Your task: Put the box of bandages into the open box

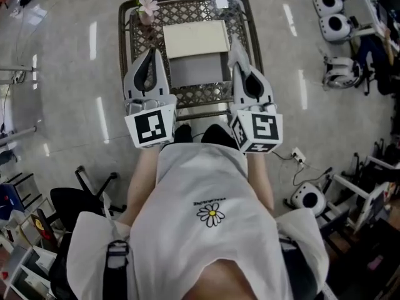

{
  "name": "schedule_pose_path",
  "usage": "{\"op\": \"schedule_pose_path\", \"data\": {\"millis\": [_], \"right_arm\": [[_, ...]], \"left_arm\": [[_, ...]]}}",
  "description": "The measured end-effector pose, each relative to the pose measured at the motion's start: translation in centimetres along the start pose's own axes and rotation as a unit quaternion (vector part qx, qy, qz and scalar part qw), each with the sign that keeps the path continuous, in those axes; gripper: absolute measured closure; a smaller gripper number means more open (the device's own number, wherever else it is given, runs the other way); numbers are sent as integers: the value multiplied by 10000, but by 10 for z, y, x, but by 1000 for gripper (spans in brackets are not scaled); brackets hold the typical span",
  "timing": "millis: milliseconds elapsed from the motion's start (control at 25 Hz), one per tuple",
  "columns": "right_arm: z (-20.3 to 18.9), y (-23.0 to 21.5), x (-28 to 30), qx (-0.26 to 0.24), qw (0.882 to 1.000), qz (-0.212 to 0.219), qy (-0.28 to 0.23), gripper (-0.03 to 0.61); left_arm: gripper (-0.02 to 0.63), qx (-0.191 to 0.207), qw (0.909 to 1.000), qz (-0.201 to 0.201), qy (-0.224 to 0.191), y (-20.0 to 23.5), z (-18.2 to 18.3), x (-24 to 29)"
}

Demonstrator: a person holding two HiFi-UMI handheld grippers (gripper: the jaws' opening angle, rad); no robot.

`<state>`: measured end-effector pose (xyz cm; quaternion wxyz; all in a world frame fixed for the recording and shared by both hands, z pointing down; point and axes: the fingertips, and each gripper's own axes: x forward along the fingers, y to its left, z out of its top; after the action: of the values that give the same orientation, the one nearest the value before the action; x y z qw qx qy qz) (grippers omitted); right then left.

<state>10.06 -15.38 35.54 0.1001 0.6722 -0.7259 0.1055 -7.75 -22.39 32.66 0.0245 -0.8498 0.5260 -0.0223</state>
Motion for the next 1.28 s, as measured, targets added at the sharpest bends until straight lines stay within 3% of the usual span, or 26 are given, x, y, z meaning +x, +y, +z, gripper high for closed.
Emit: {"op": "schedule_pose_path", "data": {"millis": [240,400,480,720,800,920,1040,1160,1280], "right_arm": [[-6,-20,10,170,9997,-79,180,535],[-2,-19,28,844,9957,368,99,535],[1,-18,38,1123,9920,565,82,535],[-8,-19,53,1416,9841,995,386,535],[-22,-10,56,1707,9713,1453,791,535],[-46,11,61,2330,9318,2324,1532,535],[-76,23,66,2569,8995,2770,2193,535],[-111,25,83,2499,8904,2732,2647,535],[-148,21,100,1868,9010,2563,2959,535]], "left_arm": [[594,-124,9999,1,59,-4,-6,13],[594,-103,9999,113,-44,-3,2,19],[594,-285,9993,231,-38,2,1,22],[594,-193,9986,480,-57,11,3,30],[594,-184,9983,552,-33,15,2,32],[594,-173,9979,627,-8,17,0,34],[594,-172,9977,645,91,14,-5,33],[594,-119,9974,677,196,14,-13,34],[594,-74,9971,704,266,16,-20,34]]}}
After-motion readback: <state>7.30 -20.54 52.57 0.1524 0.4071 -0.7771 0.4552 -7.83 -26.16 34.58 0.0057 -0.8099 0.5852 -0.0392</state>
